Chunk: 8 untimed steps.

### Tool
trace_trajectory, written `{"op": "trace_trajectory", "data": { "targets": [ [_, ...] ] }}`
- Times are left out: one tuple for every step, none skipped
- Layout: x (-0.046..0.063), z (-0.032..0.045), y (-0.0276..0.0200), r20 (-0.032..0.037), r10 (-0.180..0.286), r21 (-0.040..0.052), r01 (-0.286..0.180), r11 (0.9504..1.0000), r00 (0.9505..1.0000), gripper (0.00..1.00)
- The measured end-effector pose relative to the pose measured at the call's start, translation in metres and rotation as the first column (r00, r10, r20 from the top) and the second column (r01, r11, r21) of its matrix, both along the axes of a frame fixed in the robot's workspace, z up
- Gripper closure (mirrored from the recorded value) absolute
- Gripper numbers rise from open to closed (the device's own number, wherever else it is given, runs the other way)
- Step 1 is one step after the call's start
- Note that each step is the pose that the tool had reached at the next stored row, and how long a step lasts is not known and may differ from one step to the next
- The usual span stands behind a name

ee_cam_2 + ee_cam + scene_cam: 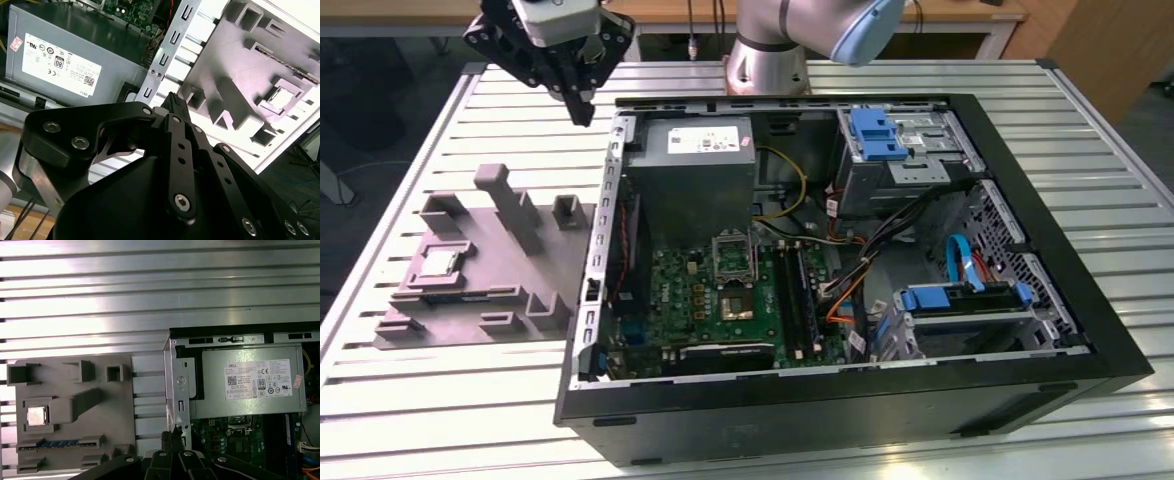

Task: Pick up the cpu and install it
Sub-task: 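Reach for the cpu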

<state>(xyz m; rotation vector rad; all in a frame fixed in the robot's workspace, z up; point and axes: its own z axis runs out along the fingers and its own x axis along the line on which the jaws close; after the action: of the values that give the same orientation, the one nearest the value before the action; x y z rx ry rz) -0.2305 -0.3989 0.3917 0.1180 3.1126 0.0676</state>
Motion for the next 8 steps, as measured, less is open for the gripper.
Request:
{"op": "trace_trajectory", "data": {
  "targets": [
    [-0.0005, 0.0, 0.0, 0.0, 0.0, 0.0, 0.0, 1.0, 1.0, 0.89],
    [-0.001, -0.0001, 0.0, 0.0, 0.0, 0.0, 0.0, 1.0, 1.0, 0.89],
    [-0.0014, 0.0, 0.0, 0.0, 0.0, -0.0001, 0.0, 1.0, 1.0, 0.89],
    [-0.0018, -0.0001, 0.0, 0.0, 0.0, 0.0, 0.0, 1.0, 1.0, 0.89],
    [-0.0022, -0.0001, 0.0, 0.0, 0.0, 0.0, 0.0, 1.0, 1.0, 0.89],
    [-0.0026, -0.0001, 0.0, -0.0001, 0.0, 0.0, 0.0, 1.0, 1.0, 0.89],
    [-0.0031, -0.0001, 0.0, 0.0, 0.0, 0.0, 0.0, 1.0, 1.0, 0.89],
    [-0.0035, -0.0001, 0.0, 0.0, 0.0, 0.0, 0.0, 1.0, 1.0, 0.89]
  ]
}}
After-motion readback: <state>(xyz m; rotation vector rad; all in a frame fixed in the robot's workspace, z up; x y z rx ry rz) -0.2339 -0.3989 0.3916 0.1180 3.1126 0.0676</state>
